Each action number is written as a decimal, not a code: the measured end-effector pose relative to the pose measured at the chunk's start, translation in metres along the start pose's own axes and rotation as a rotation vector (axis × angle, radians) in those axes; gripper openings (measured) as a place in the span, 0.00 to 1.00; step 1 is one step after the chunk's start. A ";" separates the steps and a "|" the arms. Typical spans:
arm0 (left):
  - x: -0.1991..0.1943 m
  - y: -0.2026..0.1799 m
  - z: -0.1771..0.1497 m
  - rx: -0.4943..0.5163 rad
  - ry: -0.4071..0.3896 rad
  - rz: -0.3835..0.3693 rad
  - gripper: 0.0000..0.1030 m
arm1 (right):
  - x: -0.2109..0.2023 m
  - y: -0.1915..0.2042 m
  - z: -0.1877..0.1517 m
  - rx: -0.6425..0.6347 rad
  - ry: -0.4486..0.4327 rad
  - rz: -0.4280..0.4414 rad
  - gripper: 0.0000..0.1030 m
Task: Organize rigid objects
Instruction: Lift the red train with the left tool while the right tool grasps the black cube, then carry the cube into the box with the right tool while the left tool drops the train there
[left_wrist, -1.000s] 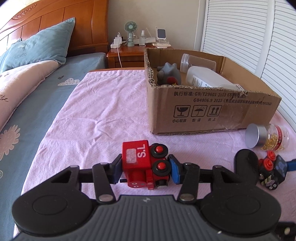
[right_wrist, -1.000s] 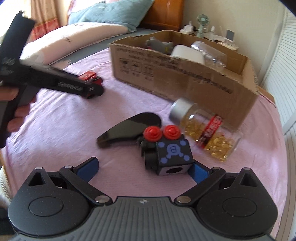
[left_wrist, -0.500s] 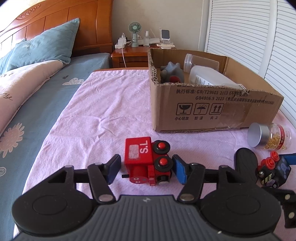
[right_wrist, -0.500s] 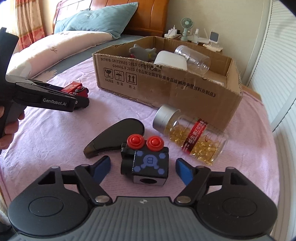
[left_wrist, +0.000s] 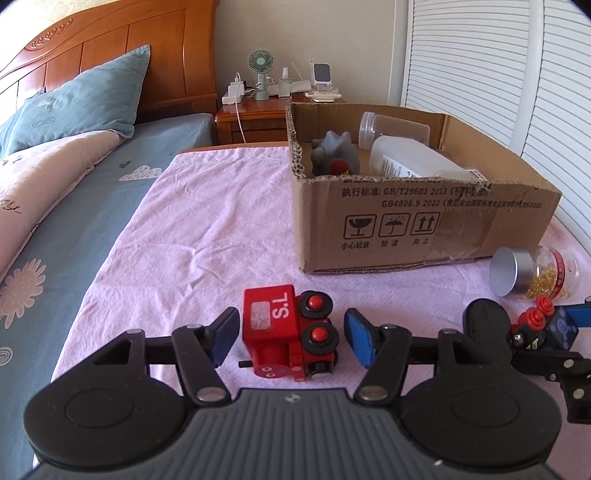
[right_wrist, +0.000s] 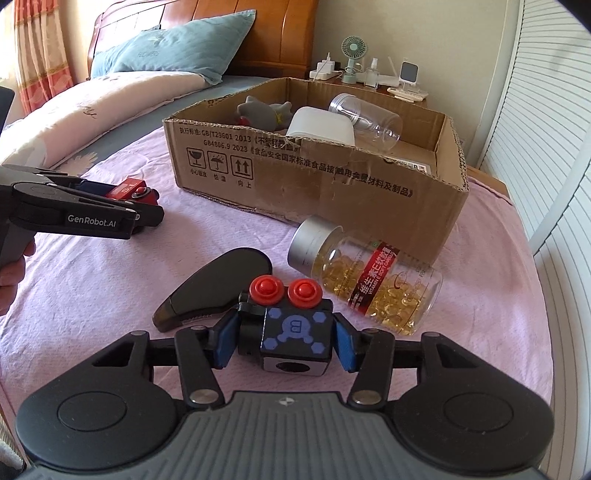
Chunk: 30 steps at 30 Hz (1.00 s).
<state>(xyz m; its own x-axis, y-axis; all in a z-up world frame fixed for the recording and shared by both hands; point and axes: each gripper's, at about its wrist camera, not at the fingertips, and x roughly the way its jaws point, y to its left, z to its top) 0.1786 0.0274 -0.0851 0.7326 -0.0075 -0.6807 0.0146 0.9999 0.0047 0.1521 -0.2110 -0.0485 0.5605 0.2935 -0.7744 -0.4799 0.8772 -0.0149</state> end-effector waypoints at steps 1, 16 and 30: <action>0.000 0.000 0.000 0.002 0.003 0.002 0.57 | 0.000 0.000 0.000 0.003 0.002 0.000 0.56; -0.009 0.011 0.010 0.141 0.083 -0.104 0.47 | -0.021 -0.003 0.005 0.027 0.023 -0.023 0.55; -0.054 0.016 0.051 0.215 0.054 -0.216 0.47 | -0.065 -0.039 0.061 0.039 -0.126 -0.042 0.55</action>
<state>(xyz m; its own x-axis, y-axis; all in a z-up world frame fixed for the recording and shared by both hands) 0.1740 0.0429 -0.0110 0.6596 -0.2133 -0.7207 0.3141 0.9494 0.0065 0.1751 -0.2410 0.0412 0.6610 0.2996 -0.6879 -0.4288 0.9032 -0.0187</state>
